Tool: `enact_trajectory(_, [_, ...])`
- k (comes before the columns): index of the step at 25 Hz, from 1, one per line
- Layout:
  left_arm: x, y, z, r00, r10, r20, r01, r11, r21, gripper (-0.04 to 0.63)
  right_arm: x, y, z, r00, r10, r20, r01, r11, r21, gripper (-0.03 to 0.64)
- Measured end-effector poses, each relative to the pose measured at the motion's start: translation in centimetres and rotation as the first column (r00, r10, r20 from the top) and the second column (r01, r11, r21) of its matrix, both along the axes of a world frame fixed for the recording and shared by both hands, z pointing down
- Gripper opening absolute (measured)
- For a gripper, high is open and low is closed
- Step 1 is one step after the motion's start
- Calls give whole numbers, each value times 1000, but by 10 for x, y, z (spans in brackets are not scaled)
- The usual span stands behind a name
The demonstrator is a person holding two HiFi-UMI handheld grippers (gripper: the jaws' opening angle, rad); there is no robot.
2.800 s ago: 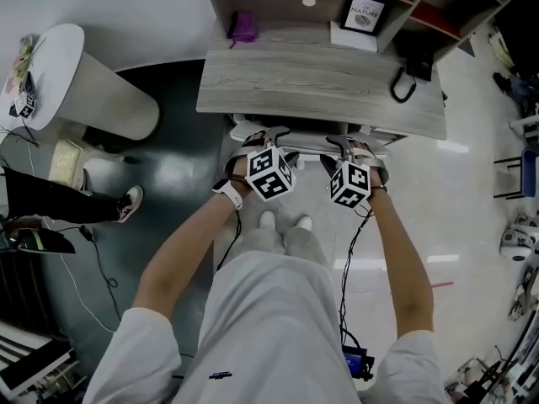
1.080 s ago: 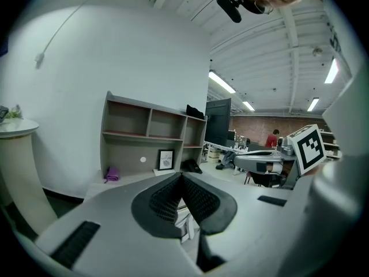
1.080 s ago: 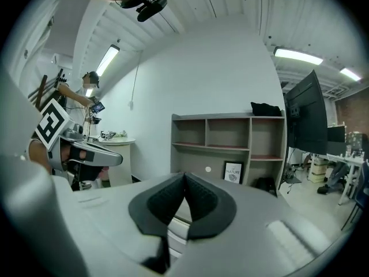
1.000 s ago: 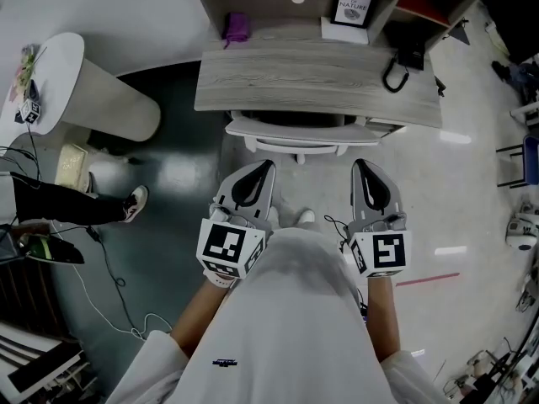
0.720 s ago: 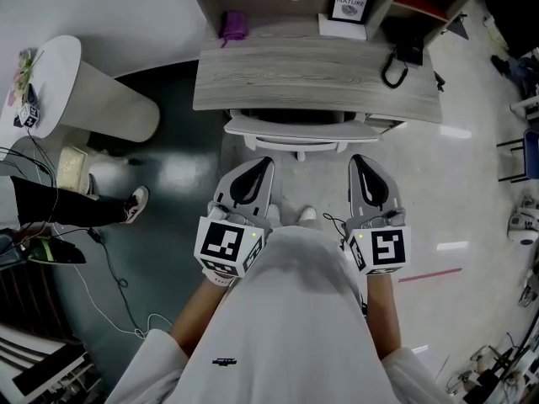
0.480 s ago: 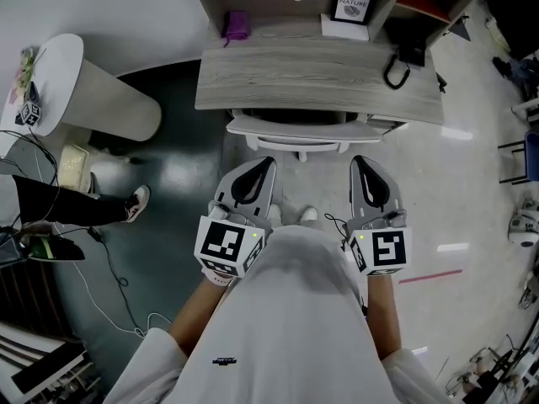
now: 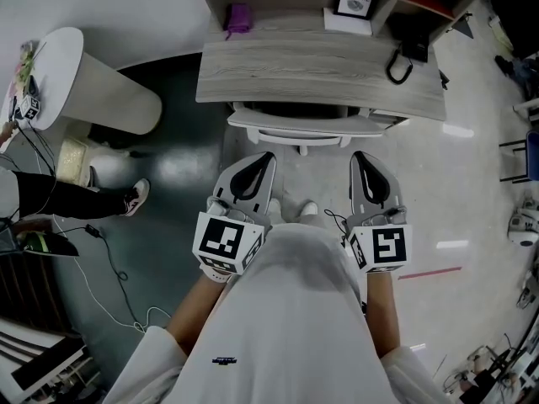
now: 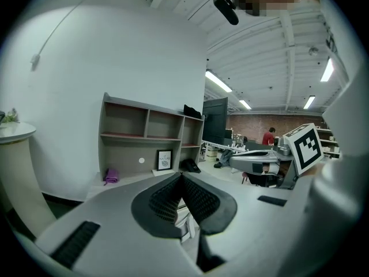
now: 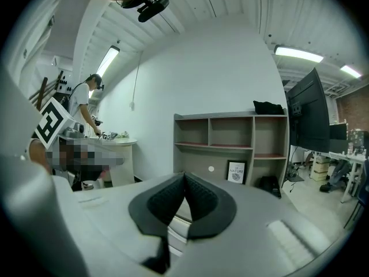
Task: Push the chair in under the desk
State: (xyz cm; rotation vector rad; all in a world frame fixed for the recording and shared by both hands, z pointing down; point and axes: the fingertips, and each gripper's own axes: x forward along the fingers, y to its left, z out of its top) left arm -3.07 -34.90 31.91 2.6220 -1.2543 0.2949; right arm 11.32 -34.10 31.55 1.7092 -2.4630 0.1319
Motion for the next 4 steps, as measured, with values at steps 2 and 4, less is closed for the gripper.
enact_trajectory(2, [0,0,-2,1000,5,0,-5,1000,6,6,-1,0,1,1000,1,0,-1,1000,-4,8])
enact_trajectory(4, [0,1,-3,1000,8,-1,-8,1000,9,6,-1,0,2,1000,-2,-4,1,1000,-9,8])
